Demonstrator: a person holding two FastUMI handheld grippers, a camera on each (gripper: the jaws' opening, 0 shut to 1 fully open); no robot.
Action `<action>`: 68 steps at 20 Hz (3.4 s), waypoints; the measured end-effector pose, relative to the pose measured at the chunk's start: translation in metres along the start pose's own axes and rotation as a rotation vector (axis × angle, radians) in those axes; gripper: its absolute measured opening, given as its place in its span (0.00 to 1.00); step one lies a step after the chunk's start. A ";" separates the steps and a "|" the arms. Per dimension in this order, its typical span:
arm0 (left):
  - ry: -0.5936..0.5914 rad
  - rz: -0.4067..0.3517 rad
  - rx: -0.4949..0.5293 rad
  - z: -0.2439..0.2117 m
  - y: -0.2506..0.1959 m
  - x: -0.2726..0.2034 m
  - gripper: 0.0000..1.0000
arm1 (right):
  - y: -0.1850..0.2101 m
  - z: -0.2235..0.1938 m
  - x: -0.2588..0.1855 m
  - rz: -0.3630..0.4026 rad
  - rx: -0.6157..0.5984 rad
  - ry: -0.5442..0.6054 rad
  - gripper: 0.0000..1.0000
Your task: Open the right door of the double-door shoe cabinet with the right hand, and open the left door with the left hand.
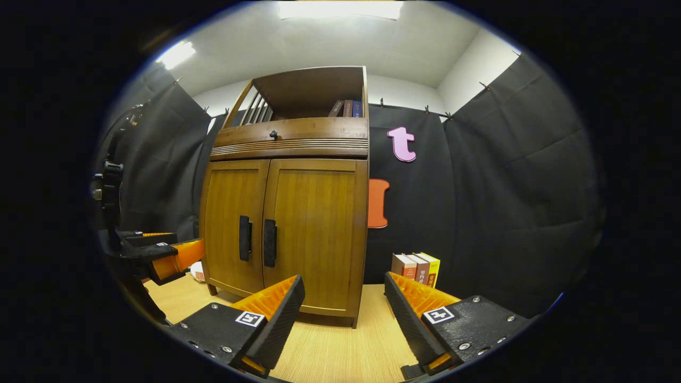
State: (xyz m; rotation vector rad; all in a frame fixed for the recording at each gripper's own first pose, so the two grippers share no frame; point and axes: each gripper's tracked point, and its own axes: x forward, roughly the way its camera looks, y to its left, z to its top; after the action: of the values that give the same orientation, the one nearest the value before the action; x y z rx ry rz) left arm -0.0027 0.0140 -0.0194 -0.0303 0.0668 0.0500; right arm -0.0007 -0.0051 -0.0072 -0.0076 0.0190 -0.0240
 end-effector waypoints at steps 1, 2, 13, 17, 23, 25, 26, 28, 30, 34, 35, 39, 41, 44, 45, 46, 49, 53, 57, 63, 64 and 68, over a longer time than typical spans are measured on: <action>0.000 0.001 0.000 0.000 0.000 0.000 0.99 | 0.001 -0.001 0.000 0.001 0.000 0.001 0.93; -0.001 0.001 0.000 0.000 0.001 -0.001 0.96 | 0.001 -0.002 -0.001 0.002 0.001 0.003 0.97; -0.004 -0.003 -0.002 0.001 -0.001 -0.004 0.93 | 0.001 0.000 -0.003 0.000 0.000 0.000 0.93; -0.004 -0.002 -0.001 0.001 -0.001 -0.006 0.93 | 0.002 0.002 -0.006 0.001 -0.004 -0.001 0.93; -0.005 0.001 -0.001 0.001 -0.001 -0.009 0.94 | 0.004 0.001 -0.008 0.008 -0.002 0.003 0.97; -0.001 0.002 -0.002 0.000 -0.001 -0.010 0.95 | 0.006 0.000 -0.008 0.012 -0.004 0.004 0.93; -0.001 0.003 -0.003 0.000 -0.001 -0.009 0.96 | 0.007 0.000 -0.008 0.014 -0.005 0.005 0.97; 0.001 0.002 -0.002 -0.001 -0.002 -0.009 0.93 | 0.008 0.001 -0.008 0.017 -0.008 0.005 0.97; 0.002 0.001 -0.001 -0.001 -0.002 -0.010 0.96 | 0.008 0.000 -0.009 0.017 -0.009 0.003 0.97; 0.009 0.001 -0.002 -0.004 -0.002 -0.010 0.96 | 0.005 -0.002 -0.009 0.011 -0.006 0.009 0.98; 0.011 0.002 -0.002 -0.005 -0.002 -0.009 0.96 | 0.004 -0.002 -0.008 0.009 -0.004 0.010 0.98; 0.012 0.005 0.001 -0.005 0.000 -0.008 0.93 | 0.003 -0.003 -0.007 0.004 -0.002 0.012 0.98; 0.009 0.005 0.004 -0.004 0.000 -0.008 0.96 | 0.003 -0.003 -0.006 0.004 -0.001 0.010 0.93; 0.003 0.003 0.004 -0.002 -0.001 -0.006 0.96 | 0.003 -0.002 -0.005 0.003 -0.002 0.009 0.93; 0.001 0.001 0.004 -0.001 -0.002 -0.005 0.96 | 0.003 -0.003 -0.005 0.002 -0.002 0.008 0.93; 0.001 0.000 0.005 -0.002 -0.003 -0.005 0.99 | 0.002 -0.003 -0.005 0.002 -0.003 0.008 0.93; 0.000 -0.004 0.003 -0.001 -0.003 -0.005 0.96 | 0.003 -0.002 -0.005 -0.001 -0.004 0.006 0.93; -0.002 -0.006 0.001 -0.001 -0.004 -0.004 0.99 | 0.002 -0.002 -0.005 -0.003 -0.004 0.003 0.97; -0.002 -0.005 0.000 -0.001 -0.004 -0.005 0.93 | 0.002 -0.002 -0.005 -0.003 -0.005 0.004 0.93; -0.003 -0.001 0.001 0.000 -0.002 -0.005 0.93 | 0.004 -0.002 -0.005 0.000 -0.007 0.005 0.93; -0.003 -0.002 0.001 -0.001 -0.003 -0.006 0.93 | 0.004 -0.002 -0.005 0.000 -0.006 0.005 0.93; -0.006 -0.004 0.002 0.000 -0.003 -0.006 0.93 | 0.004 -0.001 -0.006 0.000 -0.008 0.001 0.93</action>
State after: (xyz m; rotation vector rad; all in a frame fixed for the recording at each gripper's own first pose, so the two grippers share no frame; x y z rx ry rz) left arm -0.0080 0.0104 -0.0188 -0.0284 0.0605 0.0457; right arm -0.0068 -0.0005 -0.0085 -0.0154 0.0205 -0.0235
